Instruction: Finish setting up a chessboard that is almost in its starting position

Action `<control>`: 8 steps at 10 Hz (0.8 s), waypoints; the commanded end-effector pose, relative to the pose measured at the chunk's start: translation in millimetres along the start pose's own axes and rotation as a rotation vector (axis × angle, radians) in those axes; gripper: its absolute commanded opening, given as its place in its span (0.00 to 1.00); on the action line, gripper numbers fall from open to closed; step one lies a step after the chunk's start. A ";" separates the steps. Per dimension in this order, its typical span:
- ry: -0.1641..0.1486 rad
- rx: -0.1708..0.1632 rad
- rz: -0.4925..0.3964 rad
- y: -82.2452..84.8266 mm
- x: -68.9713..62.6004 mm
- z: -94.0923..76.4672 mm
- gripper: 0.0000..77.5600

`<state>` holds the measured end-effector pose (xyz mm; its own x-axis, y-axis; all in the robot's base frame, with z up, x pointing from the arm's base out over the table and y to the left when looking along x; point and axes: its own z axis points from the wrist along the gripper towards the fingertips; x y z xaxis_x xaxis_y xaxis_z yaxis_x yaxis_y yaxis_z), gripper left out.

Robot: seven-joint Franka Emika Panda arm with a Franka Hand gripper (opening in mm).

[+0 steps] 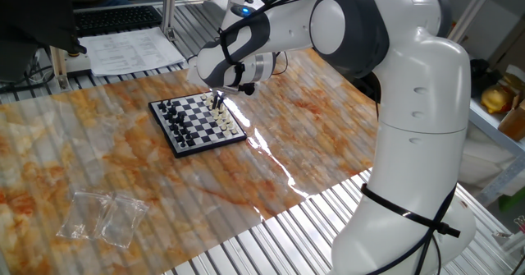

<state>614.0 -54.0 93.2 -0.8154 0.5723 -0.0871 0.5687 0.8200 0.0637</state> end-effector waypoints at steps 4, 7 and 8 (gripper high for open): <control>-0.013 0.010 0.026 4.7 -1.4 -4.8 0.02; -0.015 0.011 0.030 5.0 -1.6 -4.9 0.02; -0.015 0.012 0.030 5.0 -1.3 -5.2 0.02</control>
<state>614.0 -54.0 93.2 -0.8154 0.5723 -0.0871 0.5687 0.8200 0.0637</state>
